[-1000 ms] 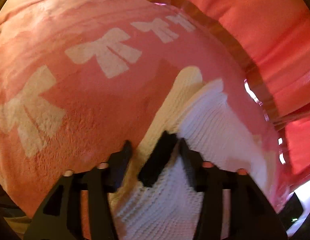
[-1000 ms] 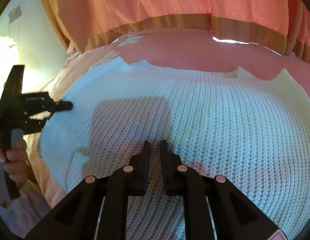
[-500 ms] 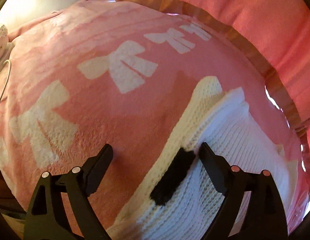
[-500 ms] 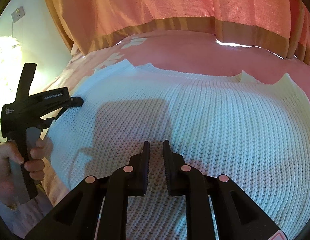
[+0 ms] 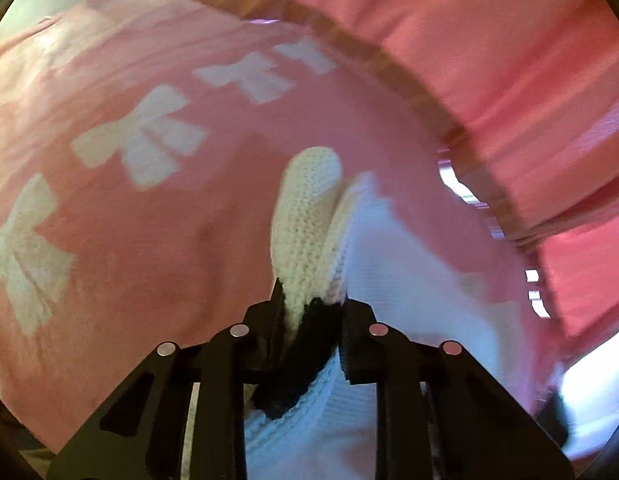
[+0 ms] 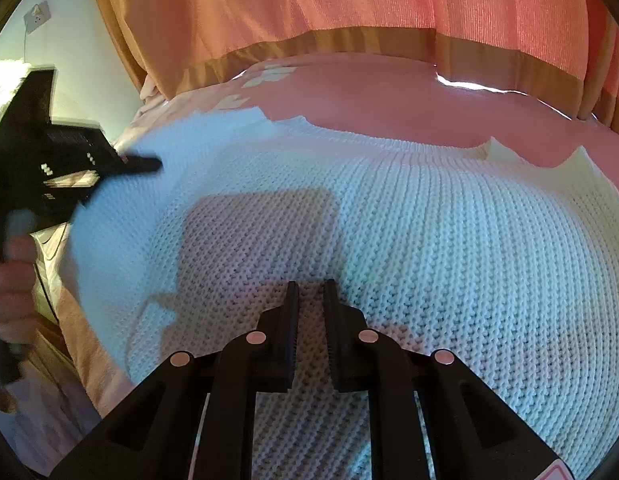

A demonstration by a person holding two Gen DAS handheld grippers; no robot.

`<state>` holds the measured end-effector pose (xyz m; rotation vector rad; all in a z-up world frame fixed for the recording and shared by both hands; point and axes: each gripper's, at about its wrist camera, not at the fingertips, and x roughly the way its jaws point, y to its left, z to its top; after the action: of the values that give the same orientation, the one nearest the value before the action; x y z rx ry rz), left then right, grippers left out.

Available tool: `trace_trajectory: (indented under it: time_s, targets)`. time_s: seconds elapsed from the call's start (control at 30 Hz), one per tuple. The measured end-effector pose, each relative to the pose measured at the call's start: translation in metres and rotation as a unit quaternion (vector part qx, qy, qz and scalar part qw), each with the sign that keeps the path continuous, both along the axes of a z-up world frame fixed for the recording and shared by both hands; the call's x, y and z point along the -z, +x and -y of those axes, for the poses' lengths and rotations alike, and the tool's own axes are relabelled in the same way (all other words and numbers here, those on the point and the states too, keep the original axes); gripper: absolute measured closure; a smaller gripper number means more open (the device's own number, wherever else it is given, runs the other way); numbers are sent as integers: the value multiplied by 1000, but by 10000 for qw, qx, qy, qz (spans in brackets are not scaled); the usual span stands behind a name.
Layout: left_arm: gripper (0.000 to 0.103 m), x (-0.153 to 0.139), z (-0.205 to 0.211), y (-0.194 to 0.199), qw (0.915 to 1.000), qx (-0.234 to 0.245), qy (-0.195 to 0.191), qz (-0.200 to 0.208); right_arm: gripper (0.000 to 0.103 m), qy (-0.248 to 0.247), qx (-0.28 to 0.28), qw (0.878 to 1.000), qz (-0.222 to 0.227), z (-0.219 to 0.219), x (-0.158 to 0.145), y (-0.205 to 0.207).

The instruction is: Fold small clothes

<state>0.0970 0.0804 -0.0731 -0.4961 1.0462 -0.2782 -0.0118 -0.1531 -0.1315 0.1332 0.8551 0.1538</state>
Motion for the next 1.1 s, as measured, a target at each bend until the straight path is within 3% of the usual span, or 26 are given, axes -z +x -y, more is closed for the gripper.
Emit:
trace_trajectory:
  time_s: [0.17,0.3,0.47,0.63,0.7,0.83,0.87,0.97,1.1]
  targets:
    - [83,-53,51,-22,9963,588,-408,476,91,177,1,9998,40,7,0,-4]
    - [83,-65,110,-34,9920,1060,-425,538,91,210,190,9986,456,34,-28,-37]
    - [83,-41,179,-47,9885,1464,-190,314,90,170,844,9922,896,97,-66,-106]
    - [80,13,242,-70,9834,1758,446,117,85,418,1456,9856,755,147,-64,-153]
    - [70,3,242,-88,9828,1692,554,488,85,541,1529,9839,755,158,-64,-163]
    - [45,-27,212,-124,9777,1900,376,809,59,784,1380,9833,895,166,-76,-166]
    - [40,-33,196,-135,9765,1914,401,904,58,848,1284,9839,912,165,-79,-166]
    - [38,-31,176,-153,9730,1927,701,1060,49,1071,956,9860,851,161,-86,-151]
    - [37,0,173,-167,9717,2027,880,831,43,1533,546,9856,468,149,-81,-120]
